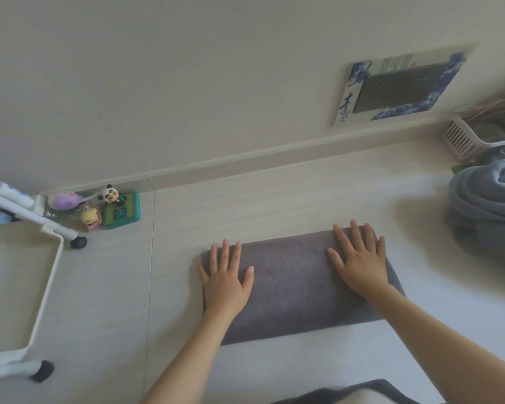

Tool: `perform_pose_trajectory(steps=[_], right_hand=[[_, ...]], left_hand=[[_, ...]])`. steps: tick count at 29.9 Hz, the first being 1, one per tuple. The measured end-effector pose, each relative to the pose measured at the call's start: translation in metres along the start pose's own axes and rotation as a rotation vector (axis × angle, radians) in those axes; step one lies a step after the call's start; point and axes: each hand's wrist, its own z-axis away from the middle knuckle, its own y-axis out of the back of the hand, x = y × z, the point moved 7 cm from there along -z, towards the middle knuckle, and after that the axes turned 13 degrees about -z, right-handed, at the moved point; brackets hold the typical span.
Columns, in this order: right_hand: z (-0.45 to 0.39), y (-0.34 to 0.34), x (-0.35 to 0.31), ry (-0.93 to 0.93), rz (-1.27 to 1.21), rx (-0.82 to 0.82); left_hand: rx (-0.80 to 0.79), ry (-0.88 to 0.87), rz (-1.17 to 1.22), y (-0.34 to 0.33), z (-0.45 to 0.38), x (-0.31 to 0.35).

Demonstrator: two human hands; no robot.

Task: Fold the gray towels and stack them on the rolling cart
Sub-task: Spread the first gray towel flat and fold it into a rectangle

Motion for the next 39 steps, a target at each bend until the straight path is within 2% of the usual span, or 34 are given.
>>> perform_pose_trajectory(steps=[3, 5, 7, 11, 14, 19, 23, 27, 32, 34, 37, 39], right_hand=[[0.01, 0.008, -0.016, 0.053, -0.125, 0.048], [0.027, 0.012, -0.038, 0.161, -0.356, 0.079], [0.048, 0.013, -0.062, 0.2, -0.643, 0.056], [0.08, -0.002, -0.094, 0.042, -1.138, -0.077], [0.093, -0.023, -0.107, -0.08, -1.332, -0.139], [0.095, -0.038, -0.112, -0.12, -1.314, -0.121], [0.096, -0.042, -0.111, -0.125, -1.308, -0.099], [0.095, -0.042, -0.109, -0.115, -1.288, -0.074], [0.091, -0.03, -0.099, -0.173, -1.395, -0.141], [0.09, -0.013, -0.085, -0.14, -1.412, -0.027], [0.093, 0.027, -0.047, -0.116, -1.164, 0.281], [0.089, 0.045, -0.016, -0.179, -1.012, 0.364]], left_hand=[[0.068, 0.108, 0.214, 0.008, 0.006, -0.014], [0.125, 0.266, 0.351, 0.015, 0.021, -0.031], [0.08, 0.392, 0.445, 0.015, 0.036, -0.042], [-0.03, 0.529, 0.638, -0.002, 0.045, -0.052], [-0.11, 0.636, 0.776, -0.01, 0.049, -0.058], [-0.254, 0.653, 1.11, -0.015, 0.044, -0.055], [-0.276, 0.527, 1.29, 0.01, 0.043, -0.046], [-0.203, 0.355, 1.306, 0.054, 0.045, -0.02], [-0.112, 0.256, 1.083, 0.103, 0.046, 0.017], [-0.1, 0.229, 1.012, 0.118, 0.044, 0.031], [-0.081, 0.18, 0.903, 0.135, 0.041, 0.052], [-0.063, 0.167, 0.863, 0.142, 0.037, 0.068]])
